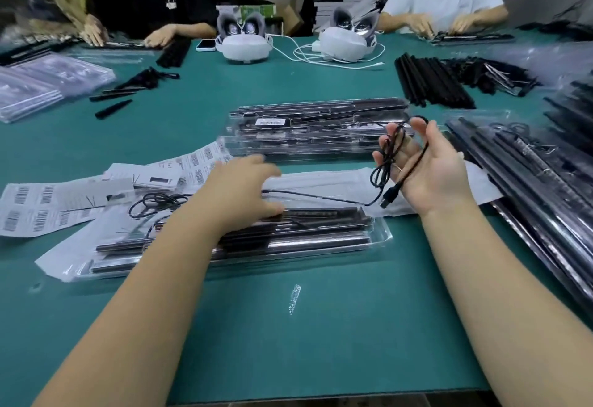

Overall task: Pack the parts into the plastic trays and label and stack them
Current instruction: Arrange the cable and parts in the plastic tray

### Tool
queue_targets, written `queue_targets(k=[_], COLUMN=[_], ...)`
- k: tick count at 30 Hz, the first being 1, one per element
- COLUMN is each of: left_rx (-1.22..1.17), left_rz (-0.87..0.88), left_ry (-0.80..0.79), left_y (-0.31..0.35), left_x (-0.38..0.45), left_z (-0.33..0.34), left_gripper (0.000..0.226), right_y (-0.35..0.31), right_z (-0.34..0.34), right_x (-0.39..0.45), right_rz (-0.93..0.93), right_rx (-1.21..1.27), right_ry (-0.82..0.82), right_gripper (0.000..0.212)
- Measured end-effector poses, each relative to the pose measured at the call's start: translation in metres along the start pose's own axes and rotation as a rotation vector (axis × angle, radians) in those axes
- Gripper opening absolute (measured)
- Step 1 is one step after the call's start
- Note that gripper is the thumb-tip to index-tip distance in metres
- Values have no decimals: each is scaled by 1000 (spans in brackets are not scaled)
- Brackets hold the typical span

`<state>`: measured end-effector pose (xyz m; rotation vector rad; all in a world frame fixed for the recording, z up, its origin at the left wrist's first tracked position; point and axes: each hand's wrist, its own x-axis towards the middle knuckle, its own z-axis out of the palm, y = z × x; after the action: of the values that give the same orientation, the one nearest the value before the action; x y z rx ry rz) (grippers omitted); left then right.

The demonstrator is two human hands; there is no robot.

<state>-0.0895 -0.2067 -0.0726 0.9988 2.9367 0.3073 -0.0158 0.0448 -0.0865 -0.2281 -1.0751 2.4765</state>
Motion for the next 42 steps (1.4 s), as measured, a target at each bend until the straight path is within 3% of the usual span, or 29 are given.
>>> queue_targets(k=[2,5,8,9,13,15,17,21,26,28,31,33,35,38,42], left_rx=[-239,-889,-1070,-1181,-1679,-1733,-1789,-1863,-1432,-1403,-1730,-1901,-1890,-1679,-1552], left_rz=[67,68,112,56,-257,-323,-327,-287,-289,-256,-8,78,117,113,29], left_ry=[142,137,161,173,152,119,96,77,36,24,-65,-142,-159,-102,69], left_y=[29,74,92,93,80,77,77,77,81,77,69,68,70,75,81], left_x=[6,14,22,24,36,39,38,36,38,37,32,31,32,30,34], left_z=[-6,-3,18,23,28,28,28,27,27,29,30,29,30,34,39], left_gripper=[63,68,27,16,28,27,27,18,39,39,21,33,34,17,19], right_y=[0,4,9,10,-3,-17,-28,-28,-6,-1,-1,-3,-4,-3,-4], right_z=[8,16,20,20,8,-3,-15,-13,10,15,17,19,21,23,25], right_x=[0,-5,-11,-11,-8,-8,-6,-6,-14,-16,-16,-17,-20,-24,-27], right_rz=[-63,-211,-237,-231,-82,82,138,13,-329,-389,-309,-231,-229,-277,-285], right_rx=[-215,-486,-503,-505,-754,-947,-946,-751,-1032,-1081,-977,-842,-808,-849,-863], right_ry=[-42,-140,-192,-175,-117,-186,-168,-75,-148,-147,-85,-73,-94,-126,-172], right_gripper=[31,31,25,24,15,18,17,18,17,21,25,28,29,27,25])
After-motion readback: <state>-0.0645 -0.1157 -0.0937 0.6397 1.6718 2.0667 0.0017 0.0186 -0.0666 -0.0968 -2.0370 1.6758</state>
